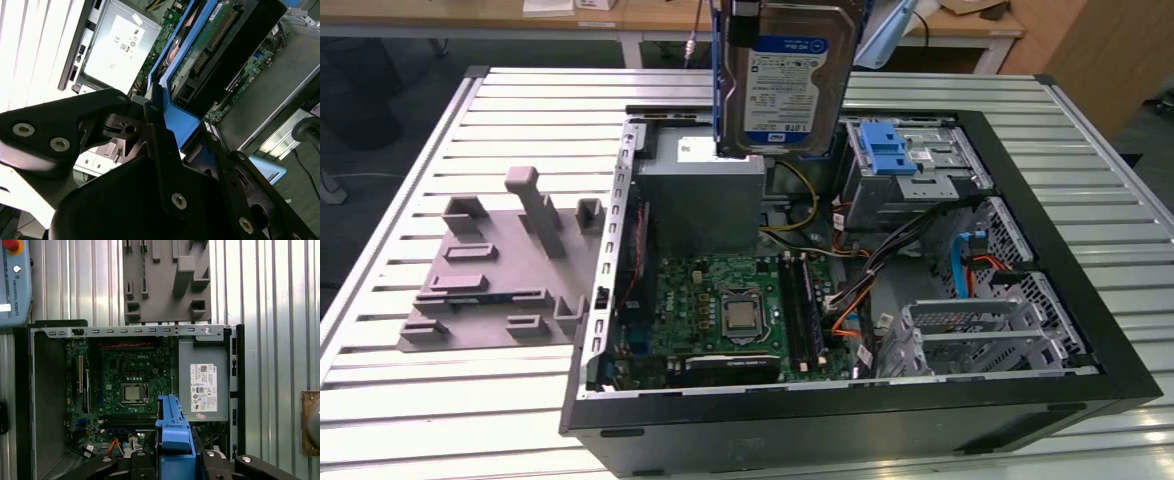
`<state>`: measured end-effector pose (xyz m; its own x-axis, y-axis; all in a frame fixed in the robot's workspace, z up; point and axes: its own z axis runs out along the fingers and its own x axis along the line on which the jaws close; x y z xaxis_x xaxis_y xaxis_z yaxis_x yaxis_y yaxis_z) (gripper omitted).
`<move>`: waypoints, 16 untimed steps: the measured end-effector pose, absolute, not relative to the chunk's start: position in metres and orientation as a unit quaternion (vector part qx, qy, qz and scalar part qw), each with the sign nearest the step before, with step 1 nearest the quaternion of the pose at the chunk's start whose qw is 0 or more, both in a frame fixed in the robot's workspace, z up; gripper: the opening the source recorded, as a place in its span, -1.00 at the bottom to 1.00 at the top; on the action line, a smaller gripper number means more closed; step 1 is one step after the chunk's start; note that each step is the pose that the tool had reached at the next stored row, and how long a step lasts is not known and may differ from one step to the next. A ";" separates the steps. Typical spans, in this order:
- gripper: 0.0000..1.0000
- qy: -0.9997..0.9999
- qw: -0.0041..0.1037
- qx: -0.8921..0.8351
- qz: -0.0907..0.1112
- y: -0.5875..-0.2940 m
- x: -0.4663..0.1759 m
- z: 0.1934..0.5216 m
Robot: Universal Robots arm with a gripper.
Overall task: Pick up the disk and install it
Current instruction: 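Insert the disk into the insertion slot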
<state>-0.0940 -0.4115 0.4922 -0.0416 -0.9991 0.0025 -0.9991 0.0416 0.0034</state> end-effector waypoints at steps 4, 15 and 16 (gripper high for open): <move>-0.27 -0.722 0.002 0.692 0.000 -0.411 -0.094 0.492; -0.27 -0.722 0.002 0.692 0.000 -0.411 -0.093 0.492; -0.27 -0.722 0.002 0.692 0.000 -0.411 -0.093 0.492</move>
